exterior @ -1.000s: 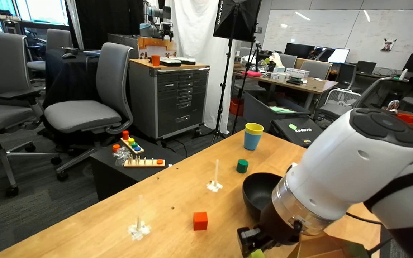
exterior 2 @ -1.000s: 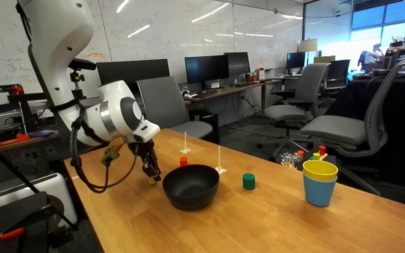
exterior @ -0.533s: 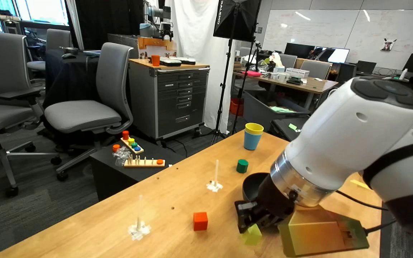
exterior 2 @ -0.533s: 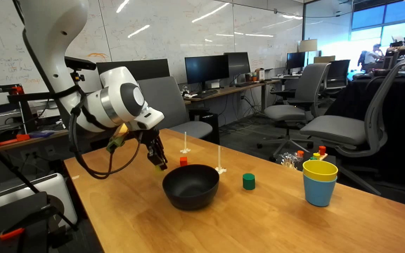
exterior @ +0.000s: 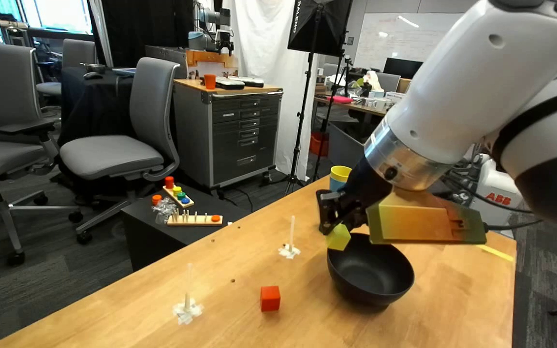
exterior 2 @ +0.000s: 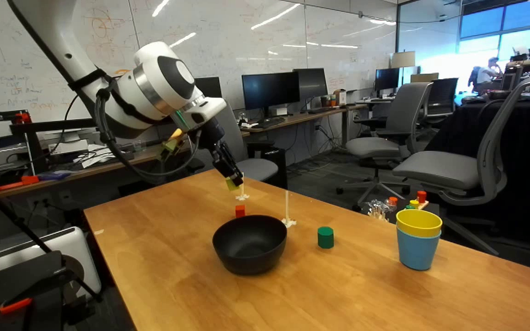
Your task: Put the blocks into the bowl
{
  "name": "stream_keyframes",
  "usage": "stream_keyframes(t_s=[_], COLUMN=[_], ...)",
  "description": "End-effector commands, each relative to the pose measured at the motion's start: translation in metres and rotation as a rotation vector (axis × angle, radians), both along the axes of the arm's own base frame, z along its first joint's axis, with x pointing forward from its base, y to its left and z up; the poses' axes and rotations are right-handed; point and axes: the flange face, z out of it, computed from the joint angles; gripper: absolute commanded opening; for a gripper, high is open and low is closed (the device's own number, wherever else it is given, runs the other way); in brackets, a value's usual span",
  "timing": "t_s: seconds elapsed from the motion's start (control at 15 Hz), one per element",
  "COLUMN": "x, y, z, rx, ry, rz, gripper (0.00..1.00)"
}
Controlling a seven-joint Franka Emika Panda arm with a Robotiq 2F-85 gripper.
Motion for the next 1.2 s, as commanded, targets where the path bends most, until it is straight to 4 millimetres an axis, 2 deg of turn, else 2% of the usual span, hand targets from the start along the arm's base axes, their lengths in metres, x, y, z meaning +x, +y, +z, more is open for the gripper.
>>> stream_keyframes(t_s=[0.0, 0.13, 0.47, 1.13], x=[0.018, 0.021, 0.010, -0.001], y=[-0.024, -0.038, -0.060, -0.062], z=[0.017, 0.009, -0.027, -0.081], rx=[-0.116, -0.160, -0.222, -0.063], ry=[-0.021, -0.001, 0.090, 0.099], rz=[-0.024, -0.051, -0.092, -0.106], gripper=[0.09, 0.09, 0.09, 0.09])
